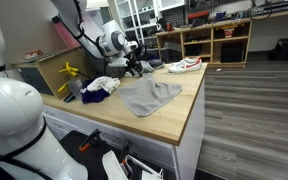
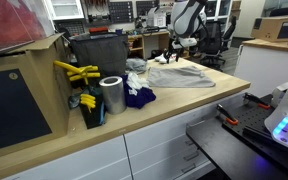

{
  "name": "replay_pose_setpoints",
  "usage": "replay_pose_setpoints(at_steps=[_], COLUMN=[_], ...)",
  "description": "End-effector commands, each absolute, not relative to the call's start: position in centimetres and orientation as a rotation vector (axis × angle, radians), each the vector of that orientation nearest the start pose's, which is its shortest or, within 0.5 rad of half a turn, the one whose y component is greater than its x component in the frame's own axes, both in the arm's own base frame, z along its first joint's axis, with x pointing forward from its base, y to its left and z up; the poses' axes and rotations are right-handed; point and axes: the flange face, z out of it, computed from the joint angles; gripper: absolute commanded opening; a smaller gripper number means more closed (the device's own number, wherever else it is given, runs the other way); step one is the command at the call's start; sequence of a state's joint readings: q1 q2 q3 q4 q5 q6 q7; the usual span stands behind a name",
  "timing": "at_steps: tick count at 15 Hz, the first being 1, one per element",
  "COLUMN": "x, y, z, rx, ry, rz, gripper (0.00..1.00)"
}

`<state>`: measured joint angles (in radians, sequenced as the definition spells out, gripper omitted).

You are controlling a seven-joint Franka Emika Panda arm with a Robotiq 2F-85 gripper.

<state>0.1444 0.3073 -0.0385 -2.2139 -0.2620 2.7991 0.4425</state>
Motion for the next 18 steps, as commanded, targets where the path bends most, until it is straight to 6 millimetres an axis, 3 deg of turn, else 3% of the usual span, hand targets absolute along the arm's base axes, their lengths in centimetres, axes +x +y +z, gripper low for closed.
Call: replay_pose_setpoints(at_steps=[1,6,8,9,10,18], x=[61.4,65.7,66.4,66.6,66.8,66.3], y=[9.2,9.9,10.4,10.8,11.1,13.2], z=[26.1,24.1,22.9,22.3,21.8,18.8], rx=[-3.100,-3.050,-3.042,-3.043,-3.044,-3.018], ry=[0.264,0.402,0.413,0.414,0.424,0.525], rz=[-0.508,-0.502,-0.453,-0.431,-0.401,-0.156], gripper=[0.99,1.00,1.00,0.75,0.74,0.12])
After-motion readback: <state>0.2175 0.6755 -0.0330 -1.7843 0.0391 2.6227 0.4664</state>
